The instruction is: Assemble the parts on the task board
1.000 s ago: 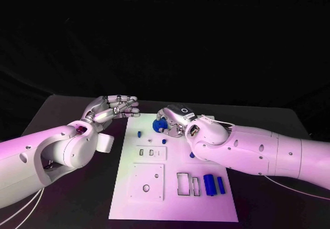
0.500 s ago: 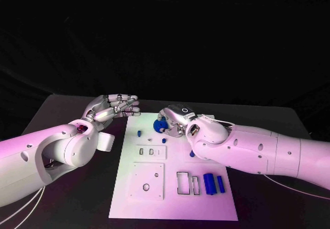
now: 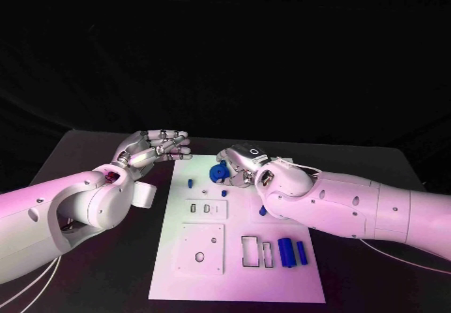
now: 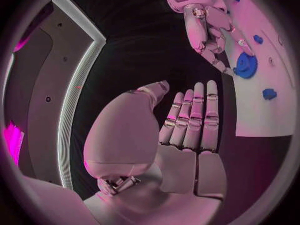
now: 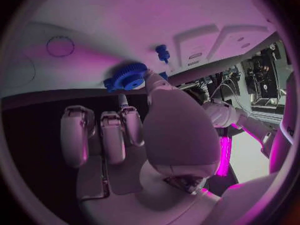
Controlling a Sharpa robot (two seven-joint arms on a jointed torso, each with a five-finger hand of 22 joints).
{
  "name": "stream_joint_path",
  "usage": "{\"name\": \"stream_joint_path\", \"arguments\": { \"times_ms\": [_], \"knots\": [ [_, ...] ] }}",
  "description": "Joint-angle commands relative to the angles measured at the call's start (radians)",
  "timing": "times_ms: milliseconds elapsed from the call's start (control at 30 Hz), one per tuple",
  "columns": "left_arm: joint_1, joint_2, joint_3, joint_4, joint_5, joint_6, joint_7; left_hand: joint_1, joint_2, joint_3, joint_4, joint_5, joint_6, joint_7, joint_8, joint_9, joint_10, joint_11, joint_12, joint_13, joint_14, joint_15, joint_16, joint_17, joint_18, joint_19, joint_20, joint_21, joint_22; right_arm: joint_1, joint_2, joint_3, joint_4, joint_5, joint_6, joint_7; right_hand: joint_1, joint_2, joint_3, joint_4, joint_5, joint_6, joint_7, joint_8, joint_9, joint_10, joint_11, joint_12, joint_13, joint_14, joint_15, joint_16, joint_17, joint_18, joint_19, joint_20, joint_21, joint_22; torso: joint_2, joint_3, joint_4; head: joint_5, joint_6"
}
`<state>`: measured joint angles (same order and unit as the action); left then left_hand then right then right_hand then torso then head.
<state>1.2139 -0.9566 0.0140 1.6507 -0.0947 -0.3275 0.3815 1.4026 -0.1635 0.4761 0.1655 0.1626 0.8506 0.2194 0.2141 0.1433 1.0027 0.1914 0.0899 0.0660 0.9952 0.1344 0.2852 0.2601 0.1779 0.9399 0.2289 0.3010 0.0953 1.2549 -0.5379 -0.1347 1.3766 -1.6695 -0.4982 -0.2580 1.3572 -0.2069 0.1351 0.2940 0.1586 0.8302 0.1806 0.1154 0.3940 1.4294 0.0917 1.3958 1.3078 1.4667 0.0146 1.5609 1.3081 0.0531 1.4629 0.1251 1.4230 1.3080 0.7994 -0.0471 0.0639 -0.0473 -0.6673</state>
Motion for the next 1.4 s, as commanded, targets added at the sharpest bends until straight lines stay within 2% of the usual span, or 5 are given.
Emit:
{"name": "stream_joint_path", "arguments": {
  "times_ms": [33, 167, 533, 1000, 1400],
  "knots": [
    [0.001, 0.001, 0.001, 0.001, -0.004, 0.016, 0.005, 0.004, 0.003, 0.002, -0.001, -0.002, -0.008, 0.039, -0.005, -0.001, 0.002, 0.003, -0.004, 0.001, 0.000, 0.004, -0.007, 0.001, 0.004, -0.002, 0.007, -0.006, -0.001, -0.001, -0.006, 0.000, 0.005, 0.029, 0.003, 0.017, -0.009, 0.010, -0.011, 0.000, 0.018, 0.010, 0.000, -0.003, -0.001, 0.004, 0.004, -0.001, 0.091, 0.097, 0.007, 0.002, 0.233, -0.009, 0.009, 0.000, 0.005, 0.096, 0.000, -0.0003, 0.0004, 0.001, -0.001],
    [0.001, 0.000, 0.001, 0.001, -0.004, 0.016, 0.004, 0.004, 0.003, 0.002, -0.001, -0.002, -0.008, 0.039, -0.005, -0.001, 0.002, 0.003, -0.004, 0.001, 0.000, 0.004, -0.007, 0.001, 0.004, -0.002, 0.007, -0.006, -0.001, -0.001, -0.018, 0.000, 0.012, 0.065, 0.014, 0.025, -0.022, 0.026, -0.002, -0.002, 0.059, 0.036, -0.007, 0.005, -0.001, 0.008, -0.003, 0.005, 0.096, 0.097, 0.002, 0.001, 0.232, -0.010, 0.010, -0.004, 0.007, 0.100, 0.001, 0.0005, -0.0010, 0.004, -0.003],
    [0.001, -0.001, 0.001, 0.000, -0.004, 0.016, 0.003, 0.004, 0.003, 0.002, -0.001, -0.002, -0.008, 0.039, -0.005, -0.001, 0.002, 0.003, -0.004, 0.001, 0.000, 0.004, -0.007, 0.001, 0.004, -0.002, 0.007, -0.006, -0.001, -0.001, -0.030, 0.000, 0.014, 0.146, 0.045, 0.038, -0.045, 0.052, 0.026, -0.002, 0.099, 0.077, -0.020, 0.022, 0.000, 0.023, -0.014, 0.024, 0.113, 0.098, -0.008, 0.003, 0.236, -0.012, 0.016, -0.013, 0.014, 0.111, 0.000, 0.0011, 0.0005, 0.004, -0.006],
    [0.001, -0.002, 0.001, 0.000, -0.004, 0.015, 0.003, 0.004, 0.003, 0.002, -0.001, -0.002, -0.008, 0.039, -0.005, -0.001, 0.002, 0.003, -0.004, 0.001, 0.000, 0.004, -0.007, 0.001, 0.004, -0.002, 0.007, -0.006, -0.001, 0.000, -0.043, 0.000, 0.015, 0.172, 0.088, 0.032, -0.070, 0.060, 0.035, -0.002, 0.106, 0.085, -0.023, 0.024, -0.001, 0.029, -0.017, 0.031, 0.120, 0.099, -0.011, 0.004, 0.241, -0.014, 0.021, -0.016, 0.021, 0.119, 0.000, -0.0001, -0.0003, 0.003, -0.009],
    [0.001, -0.005, 0.001, -0.001, -0.004, 0.015, 0.003, 0.003, 0.003, 0.005, -0.003, -0.002, -0.008, 0.040, -0.006, -0.002, 0.002, 0.004, -0.007, 0.001, 0.000, 0.004, -0.010, 0.004, 0.004, -0.003, 0.007, -0.006, -0.002, 0.001, -0.116, 0.001, 0.080, 0.163, -0.019, 0.041, -0.070, 0.060, 0.047, -0.006, 0.119, 0.090, -0.025, 0.025, -0.003, 0.033, -0.020, 0.036, 0.124, 0.099, -0.013, 0.004, 0.240, -0.016, 0.026, -0.018, 0.029, 0.129, -0.001, 0.0018, -0.0021, 0.007, -0.007]
  ]
}}
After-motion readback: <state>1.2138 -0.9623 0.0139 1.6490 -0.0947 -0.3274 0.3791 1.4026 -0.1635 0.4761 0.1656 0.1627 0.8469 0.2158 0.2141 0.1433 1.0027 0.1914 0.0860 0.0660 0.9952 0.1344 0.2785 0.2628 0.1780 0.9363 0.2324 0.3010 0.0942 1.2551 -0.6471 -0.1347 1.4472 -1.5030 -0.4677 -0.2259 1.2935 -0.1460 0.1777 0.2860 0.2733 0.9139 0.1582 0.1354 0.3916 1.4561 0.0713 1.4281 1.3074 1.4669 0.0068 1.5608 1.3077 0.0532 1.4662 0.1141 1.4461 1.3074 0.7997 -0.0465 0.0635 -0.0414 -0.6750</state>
